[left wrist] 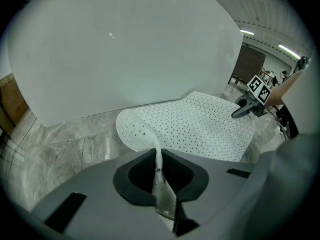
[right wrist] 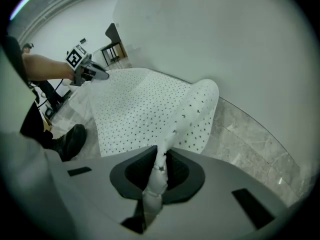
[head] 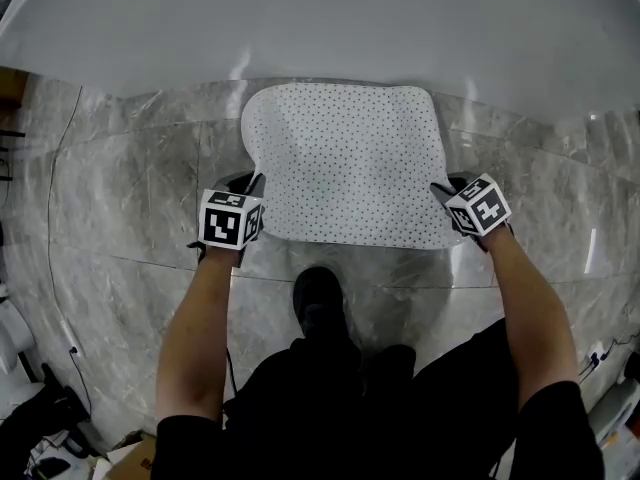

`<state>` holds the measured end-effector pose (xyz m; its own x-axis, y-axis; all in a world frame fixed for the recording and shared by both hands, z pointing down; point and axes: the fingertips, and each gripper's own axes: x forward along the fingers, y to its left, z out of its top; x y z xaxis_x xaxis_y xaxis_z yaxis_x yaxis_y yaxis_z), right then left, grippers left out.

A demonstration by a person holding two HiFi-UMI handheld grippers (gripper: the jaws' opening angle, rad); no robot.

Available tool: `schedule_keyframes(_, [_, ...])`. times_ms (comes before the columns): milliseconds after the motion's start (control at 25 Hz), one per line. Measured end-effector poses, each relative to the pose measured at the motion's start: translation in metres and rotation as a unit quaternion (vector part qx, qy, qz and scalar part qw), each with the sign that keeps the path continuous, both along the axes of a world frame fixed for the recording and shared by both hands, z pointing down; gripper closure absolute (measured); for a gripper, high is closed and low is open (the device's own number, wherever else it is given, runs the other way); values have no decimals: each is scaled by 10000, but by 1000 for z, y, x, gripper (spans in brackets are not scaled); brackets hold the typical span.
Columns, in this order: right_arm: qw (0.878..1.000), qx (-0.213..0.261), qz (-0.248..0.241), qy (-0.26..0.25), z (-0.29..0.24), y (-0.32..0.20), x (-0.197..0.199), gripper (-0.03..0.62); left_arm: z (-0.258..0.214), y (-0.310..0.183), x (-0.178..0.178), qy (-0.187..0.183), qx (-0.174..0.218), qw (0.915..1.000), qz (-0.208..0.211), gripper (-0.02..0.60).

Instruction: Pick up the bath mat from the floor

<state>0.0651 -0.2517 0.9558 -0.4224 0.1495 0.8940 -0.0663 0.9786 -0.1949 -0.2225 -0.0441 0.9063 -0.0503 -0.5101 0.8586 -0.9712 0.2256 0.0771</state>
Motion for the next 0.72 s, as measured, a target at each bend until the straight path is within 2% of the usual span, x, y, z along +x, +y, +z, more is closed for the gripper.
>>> schedule_keyframes(160, [9996, -81, 147, -241, -13, -6, -6, 554, -7, -5, 2, 18, 87, 9999, 51, 545])
schedule_keyframes(320, [9994, -93, 94, -328, -20, -3, -12, 554, -19, -7, 5, 339, 312, 9988, -137, 545])
schedule_keyframes(480, [9987, -292, 95, -416, -29, 3, -17, 556, -28, -7, 16, 526, 386, 9979, -59, 545])
schedule_keyframes(720, [9978, -399, -48, -529, -37, 7, -20, 556, -43, -9, 21, 479, 360, 9981, 132, 545])
